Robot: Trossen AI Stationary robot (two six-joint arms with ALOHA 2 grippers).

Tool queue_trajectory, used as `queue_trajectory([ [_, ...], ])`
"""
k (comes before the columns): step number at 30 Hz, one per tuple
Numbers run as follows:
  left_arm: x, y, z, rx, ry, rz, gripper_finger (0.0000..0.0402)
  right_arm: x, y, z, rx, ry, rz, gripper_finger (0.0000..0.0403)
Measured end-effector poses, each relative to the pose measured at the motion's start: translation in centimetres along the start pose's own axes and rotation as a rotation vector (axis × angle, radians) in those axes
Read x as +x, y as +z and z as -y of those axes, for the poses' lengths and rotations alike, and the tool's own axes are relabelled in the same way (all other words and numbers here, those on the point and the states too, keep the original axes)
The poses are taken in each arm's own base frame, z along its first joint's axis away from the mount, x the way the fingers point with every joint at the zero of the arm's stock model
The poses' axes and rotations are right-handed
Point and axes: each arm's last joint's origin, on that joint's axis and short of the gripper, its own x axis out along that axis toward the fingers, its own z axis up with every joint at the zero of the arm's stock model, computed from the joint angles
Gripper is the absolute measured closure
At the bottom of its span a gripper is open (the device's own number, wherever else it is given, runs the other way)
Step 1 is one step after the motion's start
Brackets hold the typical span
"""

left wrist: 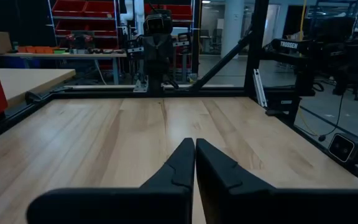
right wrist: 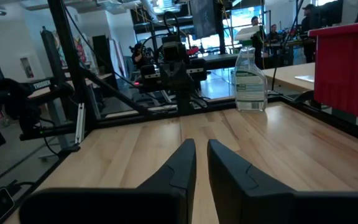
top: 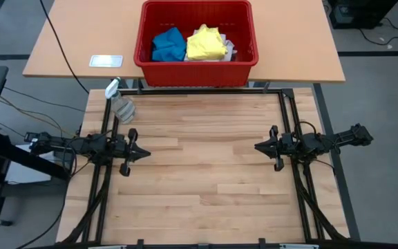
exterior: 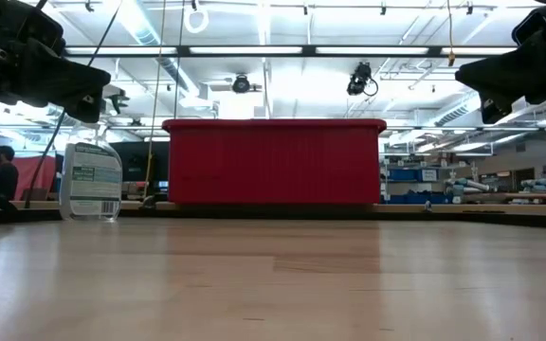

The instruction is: Fold Laundry from Bin

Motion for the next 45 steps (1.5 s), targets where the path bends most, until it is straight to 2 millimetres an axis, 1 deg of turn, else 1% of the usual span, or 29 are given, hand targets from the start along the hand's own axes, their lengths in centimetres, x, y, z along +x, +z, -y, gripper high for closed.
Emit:
queue_trajectory([
  [11, 0.0, 0.0, 0.0, 0.004, 0.004, 0.000, 0.0381, 0.0, 0.0, 0.0, 0.000, 0.000, 0.000, 0.0352],
  [15, 0.0, 0.2, -0.3, 0.060, 0.104, 0.016, 0.0381, 0.0, 0.4, 0.0, 0.026, 0.000, 0.044, 0.0352],
  [16, 0.0, 0.3, -0.4, 0.058, 0.122, 0.029, 0.0381, 0.0, 0.8, 0.0, 0.069, -0.019, 0.087, 0.0352],
  [20, -0.1, 1.0, -0.4, 0.049, 0.143, 0.096, 0.0381, -0.2, 1.9, 0.5, 0.368, -0.185, 0.250, 0.0352],
  [25, -0.2, 1.8, -0.4, 0.035, 0.151, 0.187, 0.0381, -0.5, 2.1, 1.5, 0.794, -0.380, 0.429, 0.0352],
  [27, -0.3, 2.3, -0.4, -0.027, 0.151, 0.237, 0.0381, -0.6, 2.1, 1.9, 0.952, -0.467, 0.534, 0.0352],
  [28, -0.4, 2.5, -0.4, -0.061, 0.150, 0.262, 0.0381, -0.6, 2.1, 2.1, 0.993, -0.495, 0.576, 0.0352],
  [29, -0.4, 2.8, -0.5, -0.080, 0.172, 0.295, 0.0381, -0.6, 2.2, 2.2, 1.007, -0.505, 0.599, 0.0352],
  [30, -0.5, 3.0, -0.7, -0.096, 0.230, 0.324, 0.0381, -0.5, 2.2, 2.3, 1.003, -0.514, 0.608, 0.0352],
  [32, -0.7, 3.5, -1.1, -0.182, 0.349, 0.390, 0.0381, -0.4, 2.5, 2.6, 0.993, -0.531, 0.642, 0.0352],
  [35, -0.9, 4.0, -1.8, -0.333, 0.528, 0.449, 0.0381, -0.2, 3.4, 2.9, 1.008, -0.496, 0.716, 0.0352],
  [37, -0.9, 4.6, -2.2, -0.430, 0.616, 0.472, 0.0381, 0.2, 4.6, 3.0, 1.001, -0.455, 0.729, 0.0352],
  [40, -0.3, 5.6, -2.6, -0.484, 0.665, 0.474, 0.0381, 1.0, 7.1, 3.2, 0.946, -0.448, 0.724, 0.0349],
  [43, 0.9, 6.7, -3.3, -0.482, 0.734, 0.429, 0.0381, 2.7, 9.5, 3.7, 0.828, -0.525, 0.687, 0.0338],
  [45, 1.8, 7.8, -4.0, -0.480, 0.796, 0.401, 0.0381, 4.1, 11.2, 4.5, 0.749, -0.598, 0.662, 0.0325],
])
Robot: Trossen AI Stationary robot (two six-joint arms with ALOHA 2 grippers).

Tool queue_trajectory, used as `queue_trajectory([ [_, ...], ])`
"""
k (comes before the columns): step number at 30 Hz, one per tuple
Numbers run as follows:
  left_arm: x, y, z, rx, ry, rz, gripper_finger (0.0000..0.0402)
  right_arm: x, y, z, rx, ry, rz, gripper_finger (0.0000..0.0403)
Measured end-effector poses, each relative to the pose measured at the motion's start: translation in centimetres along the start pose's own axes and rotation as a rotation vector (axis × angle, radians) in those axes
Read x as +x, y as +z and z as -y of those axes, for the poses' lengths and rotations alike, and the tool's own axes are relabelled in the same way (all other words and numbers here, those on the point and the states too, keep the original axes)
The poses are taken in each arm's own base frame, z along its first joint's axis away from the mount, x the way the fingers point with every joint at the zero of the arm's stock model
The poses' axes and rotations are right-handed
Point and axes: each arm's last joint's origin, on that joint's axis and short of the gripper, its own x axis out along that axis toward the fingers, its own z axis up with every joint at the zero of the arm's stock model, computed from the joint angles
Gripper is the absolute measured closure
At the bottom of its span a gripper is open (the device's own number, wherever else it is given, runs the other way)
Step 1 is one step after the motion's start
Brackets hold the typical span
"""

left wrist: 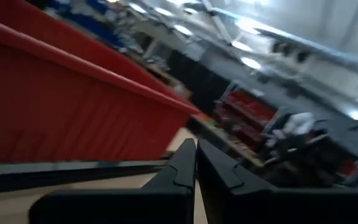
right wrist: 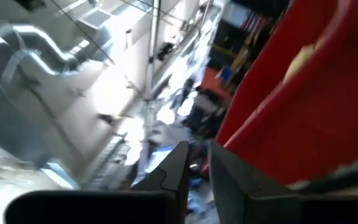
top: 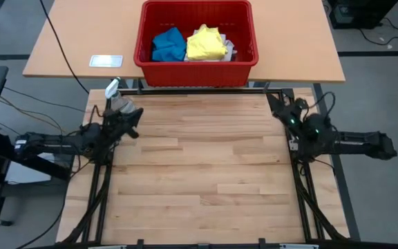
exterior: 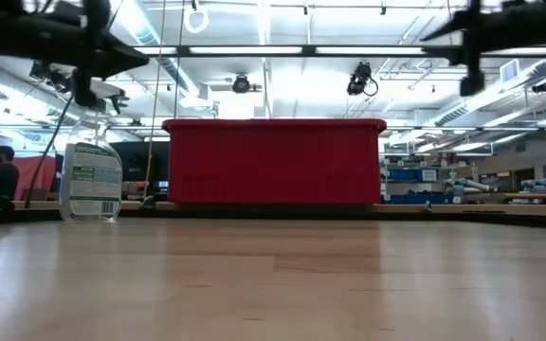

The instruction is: Fold Laundry from Bin

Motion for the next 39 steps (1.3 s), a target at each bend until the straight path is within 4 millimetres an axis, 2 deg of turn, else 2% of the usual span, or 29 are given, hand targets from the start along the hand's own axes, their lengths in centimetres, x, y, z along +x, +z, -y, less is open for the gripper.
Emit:
queue_trajectory([
  [5, 3.7, 2.3, 1.6, 0.080, 0.182, -0.061, 0.0381, 6.1, 0.7, -1.9, -0.256, -0.061, -0.061, 0.0274],
  [9, 6.1, 4.8, 2.8, 0.171, 0.263, -0.210, 0.0381, 10.8, 1.9, -2.0, -0.393, -0.122, -0.215, 0.0228],
  [13, 7.5, 7.0, 3.9, 0.211, 0.287, -0.352, 0.0381, 15.1, 3.8, -1.6, -0.470, -0.201, -0.317, 0.0194],
  [19, 8.1, 9.9, 6.2, 0.287, 0.223, -0.330, 0.0381, 20.9, 7.0, -1.2, -0.656, -0.253, -0.292, 0.0171],
  [24, 8.1, 10.4, 6.5, 0.368, 0.192, -0.320, 0.0381, 26.1, 8.4, 0.5, -0.795, -0.311, -0.359, 0.0166],
  [31, 8.3, 10.2, 4.6, 0.238, 0.285, -0.402, 0.0372, 32.4, 8.5, 3.0, -0.941, -0.360, -0.492, 0.0155],
  [34, 8.8, 10.0, 4.1, 0.216, 0.305, -0.423, 0.0338, 34.5, 8.2, 4.3, -0.953, -0.363, -0.547, 0.0148],
  [39, 9.8, 9.6, 2.7, 0.137, 0.349, -0.482, 0.0245, 37.2, 7.8, 6.9, -0.912, -0.380, -0.619, 0.0139],
])
